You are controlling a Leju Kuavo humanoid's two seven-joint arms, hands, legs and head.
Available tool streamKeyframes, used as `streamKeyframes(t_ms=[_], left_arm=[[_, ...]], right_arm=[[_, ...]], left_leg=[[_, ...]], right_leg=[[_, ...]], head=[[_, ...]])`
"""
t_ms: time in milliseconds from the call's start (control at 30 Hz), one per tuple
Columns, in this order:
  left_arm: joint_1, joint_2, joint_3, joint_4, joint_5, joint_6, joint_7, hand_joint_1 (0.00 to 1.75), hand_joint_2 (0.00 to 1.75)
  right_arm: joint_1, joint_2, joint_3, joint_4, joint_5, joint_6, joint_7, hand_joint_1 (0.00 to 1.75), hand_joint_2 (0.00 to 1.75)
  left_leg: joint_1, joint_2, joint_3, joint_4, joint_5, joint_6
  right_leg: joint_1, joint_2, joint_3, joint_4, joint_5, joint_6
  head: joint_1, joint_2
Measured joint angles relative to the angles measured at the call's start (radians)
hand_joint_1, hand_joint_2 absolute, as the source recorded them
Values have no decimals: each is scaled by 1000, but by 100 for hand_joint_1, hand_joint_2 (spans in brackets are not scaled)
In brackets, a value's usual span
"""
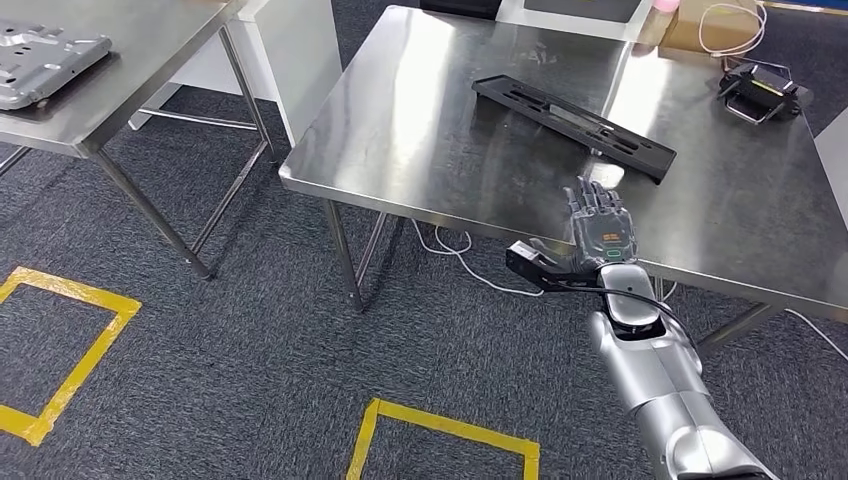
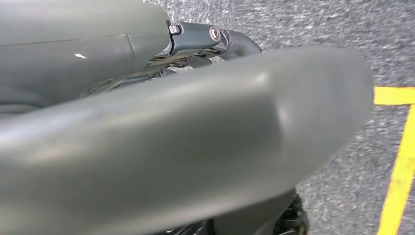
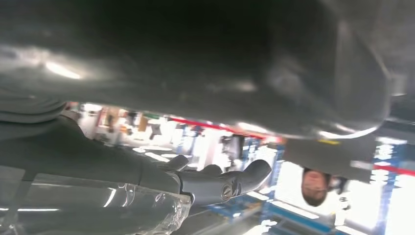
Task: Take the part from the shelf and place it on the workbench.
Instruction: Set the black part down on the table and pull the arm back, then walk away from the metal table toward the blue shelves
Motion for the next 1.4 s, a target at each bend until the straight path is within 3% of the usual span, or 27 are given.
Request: streamKeyframes(t_ms=[67, 133, 167, 233, 300, 367, 400, 467, 533, 567, 667, 733, 800, 833, 867, 900, 967, 1000, 1067, 1133, 1167, 1200, 1267, 1300, 1333, 1367, 1400], left_arm=[[0, -1, 4, 0, -2, 2, 1, 0, 0], [2, -2, 10, 0, -3, 6, 3, 0, 0], [3, -2, 13, 0, -5, 7, 4, 0, 0], [5, -5, 16, 0, -10, 8, 5, 0, 0], [5, -9, 16, 0, -17, 7, 4, 0, 0], [5, -12, 17, 0, -22, 6, 4, 0, 0], [5, -13, 17, 0, -23, 6, 3, 0, 0], [4, -14, 17, 0, -25, 6, 3, 0, 0], [0, -14, 17, 0, -26, 8, 0, 0, 0], [-1, -14, 18, 0, -27, 9, -2, 0, 0], [-3, -17, 26, 0, -30, 11, -4, 0, 0], [-7, -20, 32, 0, -31, 11, -4, 0, 0], [-9, -22, 37, 0, -33, 12, -4, 0, 0], [-9, -23, 39, 0, -33, 13, -4, 0, 0], [-9, -25, 40, 0, -35, 13, -4, 0, 0], [-9, -27, 42, 0, -37, 13, -4, 0, 0], [-8, -33, 43, 0, -43, 11, -5, 0, 0], [-8, -35, 43, 0, -48, 11, -5, 0, 0], [-7, -36, 43, 0, -57, 9, -6, 0, 0], [-6, -36, 43, 0, -68, 8, -5, 0, 0], [-5, -36, 43, 1, -73, 8, -4, 0, 0], [-3, -36, 43, 1, -77, 8, -3, 0, 0], [-2, -37, 43, 1, -85, 7, -1, 0, 0], [-4, -37, 42, 1, -90, 6, -1, 0, 0], [-5, -37, 42, 1, -95, 7, -1, 0, 0], [-7, -37, 41, 1, -100, 8, -1, 0, 0], [-9, -37, 41, 1, -105, 9, -1, 0, 0]], right_arm=[[14, 0, -21, 18, 16, -33, 43, 0, 0], [37, -2, -48, 51, 22, -75, 87, 0, 0], [49, -2, -64, 73, 22, -100, 104, 0, 0], [73, -4, -101, 123, 13, -152, 123, 0, 0], [102, -6, -144, 178, -8, -209, 137, 0, 0], [136, -8, -188, 232, -28, -263, 144, 0, 0], [151, -8, -208, 256, -34, -282, 145, 0, 0], [171, -8, -238, 289, -39, -299, 147, 0, 0], [183, -7, -267, 317, -48, -311, 156, 0, 0], [191, -7, -284, 333, -55, -320, 162, 0, 44], [230, -3, -350, 396, -78, -353, 169, 0, 175], [257, -1, -393, 436, -90, -366, 169, 0, 175], [280, 0, -428, 470, -103, -370, 169, 0, 175], [293, 0, -444, 486, -112, -365, 168, 0, 175], [308, 2, -461, 502, -123, -352, 166, 0, 175], [323, 4, -480, 517, -138, -331, 164, 0, 175], [350, 9, -520, 543, -171, -284, 154, 0, 175], [363, 15, -542, 554, -195, -253, 145, 0, 175], [393, 31, -591, 576, -261, -169, 121, 0, 175], [435, 55, -647, 599, -317, -73, 109, 0, 175], [459, 67, -670, 611, -328, -41, 111, 0, 175], [481, 79, -690, 621, -333, -20, 115, 0, 175], [517, 100, -719, 636, -342, 1, 125, 0, 175], [531, 107, -732, 642, -346, 12, 129, 0, 175], [542, 113, -744, 648, -349, 24, 132, 0, 175], [552, 117, -754, 653, -350, 35, 134, 0, 131], [560, 120, -762, 657, -351, 42, 136, 0, 87]], left_leg=[[-3, 0, -9, 1, 19, -7], [-1, -4, -16, 0, 27, -14], [0, -5, -22, 10, 10, -19], [5, -6, -47, 91, -73, -30], [9, -6, -80, 232, -161, -38], [10, -6, -84, 314, -182, -40], [9, -6, -60, 300, -166, -37], [7, -10, 26, 187, -131, -22], [1, -16, 94, 82, -124, -5], [-2, -18, 106, 61, -129, 1], [-6, -17, 109, 30, -108, 13], [-2, -12, 101, 5, -88, 23], [-3, -10, 78, 3, -70, 27], [-3, -9, 66, 4, -61, 26], [-3, -8, 54, 4, -51, 25], [-2, -8, 41, 5, -41, 21], [0, -8, 15, 9, -22, 10], [0, -9, 3, 14, -13, 3], [-2, -9, -9, 22, 3, -10], [0, -11, -10, 23, 16, -18], [4, -11, -14, 27, 10, -22], [8, -11, -21, 42, -15, -27], [12, -10, -45, 127, -119, -36], [13, -10, -59, 194, -174, -40], [13, -10, -69, 260, -206, -42], [14, -10, -71, 309, -212, -43], [14, -10, -60, 330, -196, -41]], right_leg=[[6, 1, 55, -92, -16, -11], [2, -1, 48, -98, -9, -20], [-3, -2, 41, -97, -2, -28], [-8, -7, 27, -92, 10, -46], [-5, -11, 9, -83, 19, -57], [-2, -14, -10, -72, 24, -58], [-2, -14, -19, -65, 25, -58], [-1, -12, -34, -52, 27, -55], [0, -10, -43, -45, 33, -46], [-2, -10, -45, -45, 37, -39], [-3, -10, -53, -47, 40, -20], [-1, -7, -80, 1, -7, -25], [-3, -3, -119, 115, -81, -37], [-4, -3, -131, 169, -102, -35], [-5, -3, -131, 201, -104, -27], [-8, -3, -115, 200, -87, -13], [-16, -3, -41, 105, -41, 12], [-15, -2, 7, 30, -35, 16], [-10, 1, 61, -68, -46, 5], [-4, 0, 58, -78, -46, -15], [-6, -3, 54, -76, -40, -27], [-7, -6, 46, -76, -31, -41], [-7, -9, 21, -76, -10, -67], [-6, -9, 8, -76, 0, -74], [-4, -9, -3, -75, 11, -76], [-2, -9, -15, -74, 22, -76], [0, -9, -26, -74, 32, -74]], head=[[-2, 0], [-4, 0], [-4, 0], [-7, 0], [-9, 0], [-9, 0], [-9, 0], [-9, 0], [-9, 0], [-9, 0], [-9, 0], [-5, 0], [-1, 0], [0, 0], [0, 0], [1, 0], [2, 0], [3, 0], [0, 0], [-5, 0], [-7, 0], [-8, 0], [-10, 0], [-11, 0], [-12, 0], [-13, 0], [-13, 0]])
